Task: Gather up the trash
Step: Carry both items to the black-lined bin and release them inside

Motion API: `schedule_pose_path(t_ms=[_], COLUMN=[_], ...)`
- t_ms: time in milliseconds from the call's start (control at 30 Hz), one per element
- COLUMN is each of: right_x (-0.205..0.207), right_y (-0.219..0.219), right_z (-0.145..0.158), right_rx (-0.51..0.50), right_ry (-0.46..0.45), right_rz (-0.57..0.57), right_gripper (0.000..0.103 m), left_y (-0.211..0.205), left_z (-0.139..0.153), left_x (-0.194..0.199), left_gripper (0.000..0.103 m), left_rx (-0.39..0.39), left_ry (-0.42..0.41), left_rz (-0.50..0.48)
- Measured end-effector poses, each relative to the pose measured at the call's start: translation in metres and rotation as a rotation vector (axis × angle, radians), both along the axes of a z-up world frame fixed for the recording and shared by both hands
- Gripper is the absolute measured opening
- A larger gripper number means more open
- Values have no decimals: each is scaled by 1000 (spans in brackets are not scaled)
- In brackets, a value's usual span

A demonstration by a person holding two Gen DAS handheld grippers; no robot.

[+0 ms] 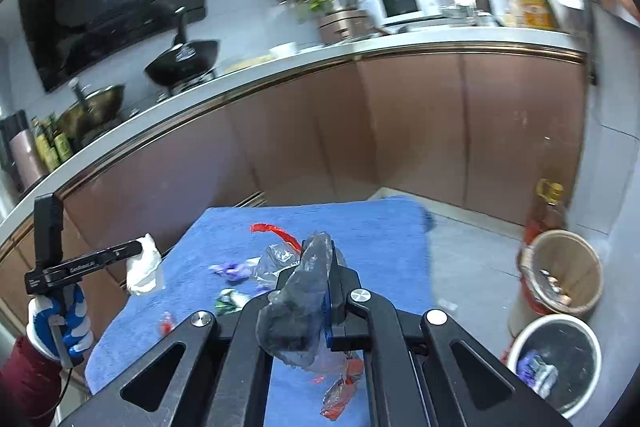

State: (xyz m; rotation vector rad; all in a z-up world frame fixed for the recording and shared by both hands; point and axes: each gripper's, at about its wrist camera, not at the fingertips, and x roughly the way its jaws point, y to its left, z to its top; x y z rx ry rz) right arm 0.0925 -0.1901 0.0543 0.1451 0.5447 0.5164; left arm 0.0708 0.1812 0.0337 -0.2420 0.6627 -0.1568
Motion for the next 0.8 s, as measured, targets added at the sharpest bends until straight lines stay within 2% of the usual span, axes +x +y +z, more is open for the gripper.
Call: schedule_pose_path(t_ms=[167,467,633,800], right_x=[-5,2,15,28], right_y=[-60,-178,-225,-252], right_z=[-7,-49,-83,-110], right_rx=[24,63,74,38], right_ry=[-7,38,94,139], right_rz=[-123,-371,-470,-553], right_gripper=[4,4,4,4], left_y=[-77,-274,-388,-464], left_z=[-3,-29,-46,-69], left_x=[29,95,123,146], left_gripper=[6,6,6,7], left_rx=[26,73,88,96], left_ry=[31,107,141,184], left_rz=[-123,-424,-580,-656])
